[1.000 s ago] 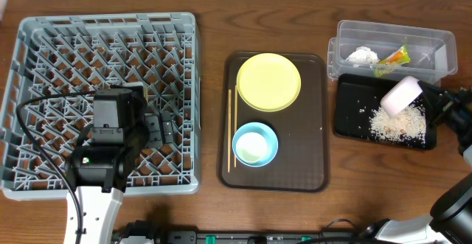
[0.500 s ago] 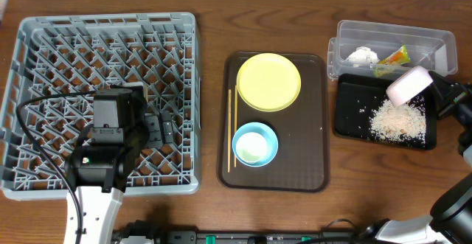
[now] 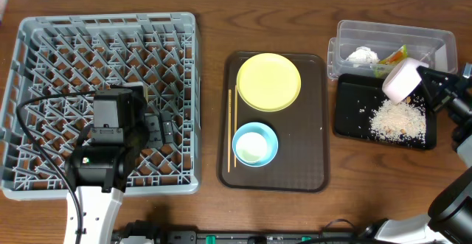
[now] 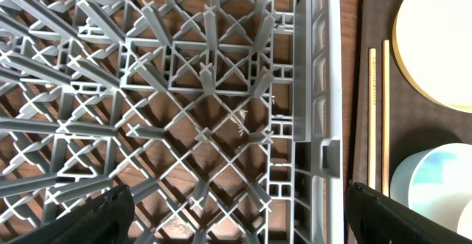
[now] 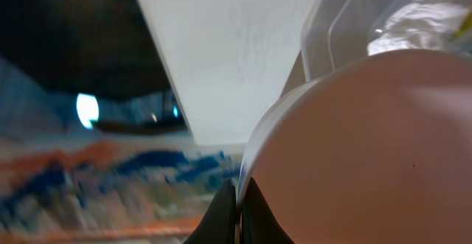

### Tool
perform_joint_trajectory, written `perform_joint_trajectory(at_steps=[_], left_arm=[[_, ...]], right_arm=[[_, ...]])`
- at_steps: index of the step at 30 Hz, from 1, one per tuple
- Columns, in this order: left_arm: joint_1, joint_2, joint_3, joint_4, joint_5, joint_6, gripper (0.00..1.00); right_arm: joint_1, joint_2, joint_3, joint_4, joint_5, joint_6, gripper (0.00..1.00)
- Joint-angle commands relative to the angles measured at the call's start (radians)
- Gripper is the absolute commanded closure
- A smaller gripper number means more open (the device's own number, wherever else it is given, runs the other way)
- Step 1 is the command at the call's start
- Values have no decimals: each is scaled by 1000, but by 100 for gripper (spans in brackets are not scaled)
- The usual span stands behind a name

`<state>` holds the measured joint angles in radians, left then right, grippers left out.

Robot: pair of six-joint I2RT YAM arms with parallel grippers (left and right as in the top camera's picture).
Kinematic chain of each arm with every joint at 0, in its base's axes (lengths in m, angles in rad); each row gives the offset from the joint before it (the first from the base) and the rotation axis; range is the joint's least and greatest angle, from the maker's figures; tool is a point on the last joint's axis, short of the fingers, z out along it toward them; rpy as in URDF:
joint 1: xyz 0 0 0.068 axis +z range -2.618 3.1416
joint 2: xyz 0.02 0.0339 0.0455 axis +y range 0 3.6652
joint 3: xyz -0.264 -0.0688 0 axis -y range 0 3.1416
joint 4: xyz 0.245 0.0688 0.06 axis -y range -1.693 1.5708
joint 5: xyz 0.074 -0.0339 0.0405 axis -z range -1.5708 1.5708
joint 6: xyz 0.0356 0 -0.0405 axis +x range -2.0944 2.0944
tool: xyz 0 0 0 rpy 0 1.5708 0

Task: Sort waste into correct bins and load items into the dishwasher
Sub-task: 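Lift the pink bowl over the black tray and tip out the rice, then carry the emptied pink bowl with the right gripper onto the yellow plate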

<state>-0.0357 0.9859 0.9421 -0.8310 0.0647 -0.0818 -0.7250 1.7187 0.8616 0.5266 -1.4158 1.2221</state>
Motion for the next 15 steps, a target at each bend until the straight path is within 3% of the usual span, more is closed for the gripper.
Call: perform_joint_trajectory(at_steps=[1,15], left_arm=[[-3,0,18,-2,2,-6,7],[-3,0,18,-2,2,-6,7]], right_arm=[[5,3,2,5,-68,-129,99],[39,3,2,3,-112,-128,99]])
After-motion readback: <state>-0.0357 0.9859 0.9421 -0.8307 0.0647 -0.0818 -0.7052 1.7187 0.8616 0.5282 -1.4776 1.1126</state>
